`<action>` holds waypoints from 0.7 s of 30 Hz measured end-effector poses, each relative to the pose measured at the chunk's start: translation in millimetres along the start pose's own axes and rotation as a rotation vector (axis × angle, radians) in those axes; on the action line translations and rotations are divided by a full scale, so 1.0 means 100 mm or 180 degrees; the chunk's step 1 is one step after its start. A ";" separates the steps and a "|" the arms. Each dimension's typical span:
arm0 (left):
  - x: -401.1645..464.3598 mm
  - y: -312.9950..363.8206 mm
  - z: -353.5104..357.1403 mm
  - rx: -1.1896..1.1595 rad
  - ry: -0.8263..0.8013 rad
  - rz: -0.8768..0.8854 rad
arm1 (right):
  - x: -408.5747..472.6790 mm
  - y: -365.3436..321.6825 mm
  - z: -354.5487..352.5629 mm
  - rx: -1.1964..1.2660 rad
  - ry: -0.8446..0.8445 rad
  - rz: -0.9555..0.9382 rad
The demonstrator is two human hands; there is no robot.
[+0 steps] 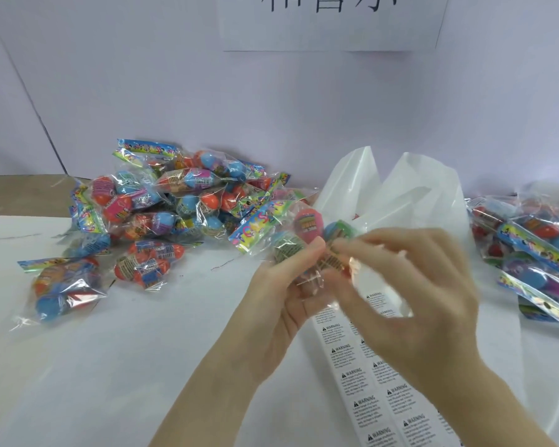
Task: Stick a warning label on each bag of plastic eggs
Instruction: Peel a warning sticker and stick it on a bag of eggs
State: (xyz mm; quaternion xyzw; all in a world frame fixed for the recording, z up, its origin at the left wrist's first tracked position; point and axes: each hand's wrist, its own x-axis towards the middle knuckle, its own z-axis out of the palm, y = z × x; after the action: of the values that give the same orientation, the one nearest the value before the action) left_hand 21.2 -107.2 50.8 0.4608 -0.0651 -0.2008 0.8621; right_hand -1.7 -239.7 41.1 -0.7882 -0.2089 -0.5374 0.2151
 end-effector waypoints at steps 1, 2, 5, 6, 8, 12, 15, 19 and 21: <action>0.00 -0.02 0.01 -0.0044 -0.0020 0.0031 | -0.02 -0.01 0.02 0.0000 -0.0168 -0.0093; 0.00 -0.02 0.01 -0.0120 -0.0015 0.0054 | -0.03 -0.01 0.05 -0.0010 -0.0286 -0.0101; 0.01 -0.05 0.00 -0.0401 0.0031 0.0115 | -0.04 0.00 0.07 0.0256 -0.0370 0.0297; 0.00 -0.05 0.00 -0.0504 0.0012 0.0138 | -0.03 0.01 0.06 0.0385 -0.0374 0.0434; 0.01 -0.05 -0.01 -0.0549 -0.0012 0.0178 | -0.01 0.01 0.04 0.0634 -0.0424 0.0679; -0.01 -0.04 0.02 -0.0365 -0.0029 0.0218 | 0.00 0.04 0.02 0.0929 -0.0531 0.0945; -0.02 -0.02 0.03 -0.0358 -0.0003 0.0277 | 0.01 0.06 -0.01 0.0619 -0.0614 0.0582; -0.01 -0.02 0.04 -0.0345 0.0124 0.0304 | 0.00 0.11 -0.05 0.0174 -0.0728 -0.0187; 0.00 -0.04 0.04 -0.0287 0.0196 0.0306 | -0.02 0.14 -0.07 0.0061 -0.0821 -0.0414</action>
State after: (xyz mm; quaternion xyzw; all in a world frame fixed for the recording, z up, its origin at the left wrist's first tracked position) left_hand 18.8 -111.9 50.1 0.4238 -0.0515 -0.1476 0.8921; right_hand 0.6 -255.1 40.2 -0.8334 -0.2907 -0.4424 0.1587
